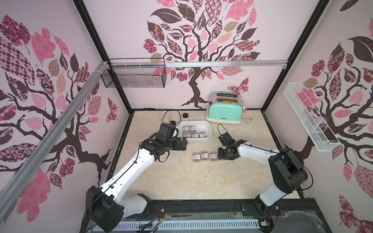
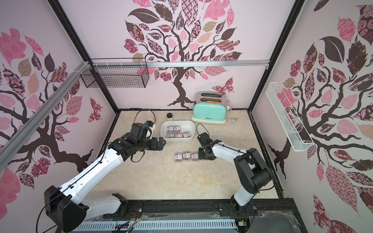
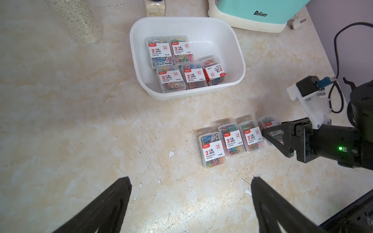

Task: Take the paper clips out of the storage box
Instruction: Place the boxed paper clips at the center of the board.

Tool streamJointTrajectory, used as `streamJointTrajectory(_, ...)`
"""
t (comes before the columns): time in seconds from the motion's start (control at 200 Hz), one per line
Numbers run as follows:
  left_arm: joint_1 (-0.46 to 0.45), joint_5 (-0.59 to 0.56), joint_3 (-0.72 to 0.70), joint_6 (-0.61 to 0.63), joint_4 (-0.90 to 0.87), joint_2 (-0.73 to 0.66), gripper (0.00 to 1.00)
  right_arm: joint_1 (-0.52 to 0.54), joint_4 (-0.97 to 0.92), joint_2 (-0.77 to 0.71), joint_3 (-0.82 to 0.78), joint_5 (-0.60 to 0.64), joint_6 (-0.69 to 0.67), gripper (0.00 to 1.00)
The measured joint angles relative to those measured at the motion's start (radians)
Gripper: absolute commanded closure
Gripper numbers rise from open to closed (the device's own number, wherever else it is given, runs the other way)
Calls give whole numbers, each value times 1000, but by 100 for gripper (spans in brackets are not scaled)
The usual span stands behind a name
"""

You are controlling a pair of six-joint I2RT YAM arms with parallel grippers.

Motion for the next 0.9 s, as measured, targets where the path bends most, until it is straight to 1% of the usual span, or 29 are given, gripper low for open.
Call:
streamJointTrajectory(0.06, 0, 1, 0, 0, 0, 0, 2, 0, 0, 0, 0, 0, 0, 52)
streamJointTrajectory(0.18, 0, 3, 0, 0, 0, 2, 2, 0, 0, 0, 0, 0, 0, 48)
streamJointTrajectory(0.275, 0, 3, 0, 0, 1, 2, 2, 0, 0, 0, 0, 0, 0, 42)
streamJointTrajectory(0.39, 0, 3, 0, 0, 3, 6, 2, 0, 2, 0, 0, 0, 2, 38)
streamJointTrajectory(0.595, 0, 9, 0, 0, 8, 19, 2, 0, 6, 0, 0, 1, 3, 36)
streamJointTrajectory(0.9, 0, 14, 0, 0, 8, 20, 2, 0, -4, 0, 7, 4, 2, 35)
